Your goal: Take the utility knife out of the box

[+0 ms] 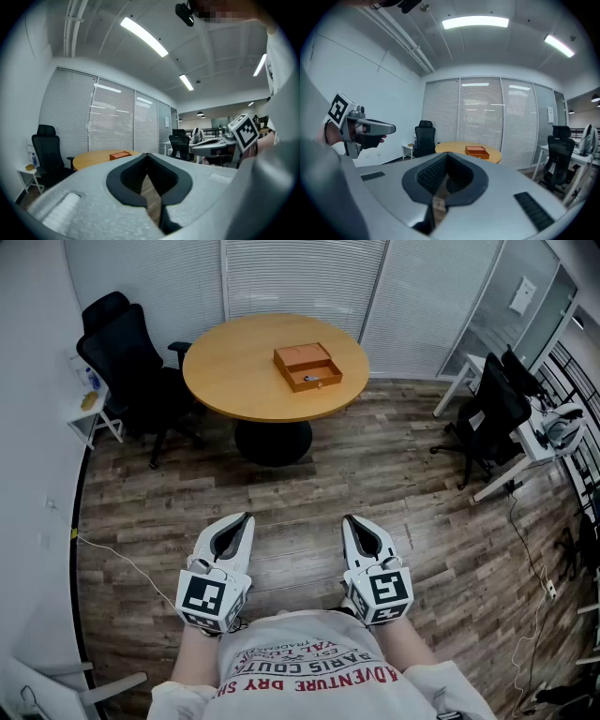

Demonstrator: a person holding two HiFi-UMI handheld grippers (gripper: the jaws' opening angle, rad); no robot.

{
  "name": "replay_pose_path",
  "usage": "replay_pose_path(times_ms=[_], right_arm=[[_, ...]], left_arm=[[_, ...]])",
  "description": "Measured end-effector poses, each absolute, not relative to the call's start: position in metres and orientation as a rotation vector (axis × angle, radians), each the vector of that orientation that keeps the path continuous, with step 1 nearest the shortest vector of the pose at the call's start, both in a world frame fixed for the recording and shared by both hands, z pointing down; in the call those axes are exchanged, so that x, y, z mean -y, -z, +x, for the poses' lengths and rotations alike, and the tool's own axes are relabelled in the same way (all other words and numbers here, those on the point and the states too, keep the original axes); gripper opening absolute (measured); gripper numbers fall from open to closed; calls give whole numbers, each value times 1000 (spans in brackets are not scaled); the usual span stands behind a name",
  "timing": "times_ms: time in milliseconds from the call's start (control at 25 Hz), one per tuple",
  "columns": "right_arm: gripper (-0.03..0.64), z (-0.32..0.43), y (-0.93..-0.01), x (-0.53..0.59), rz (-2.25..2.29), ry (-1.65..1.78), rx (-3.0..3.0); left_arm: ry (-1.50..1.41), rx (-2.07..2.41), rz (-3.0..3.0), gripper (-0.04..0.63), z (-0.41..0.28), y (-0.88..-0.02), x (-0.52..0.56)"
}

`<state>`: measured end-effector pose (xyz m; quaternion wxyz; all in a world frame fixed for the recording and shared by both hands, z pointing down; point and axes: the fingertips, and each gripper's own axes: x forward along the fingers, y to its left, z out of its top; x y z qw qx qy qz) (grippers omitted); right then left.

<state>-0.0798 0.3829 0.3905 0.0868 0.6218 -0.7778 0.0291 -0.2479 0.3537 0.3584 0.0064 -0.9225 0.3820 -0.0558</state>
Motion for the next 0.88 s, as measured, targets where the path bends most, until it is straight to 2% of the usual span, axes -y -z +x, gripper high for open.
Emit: replay_pose_path(times_ms=[880], right_arm=[[8,-79,-417,-377,1908,-237,2249]], left_arm=[[156,-1225,-2940,-5,-259,-371,-341]])
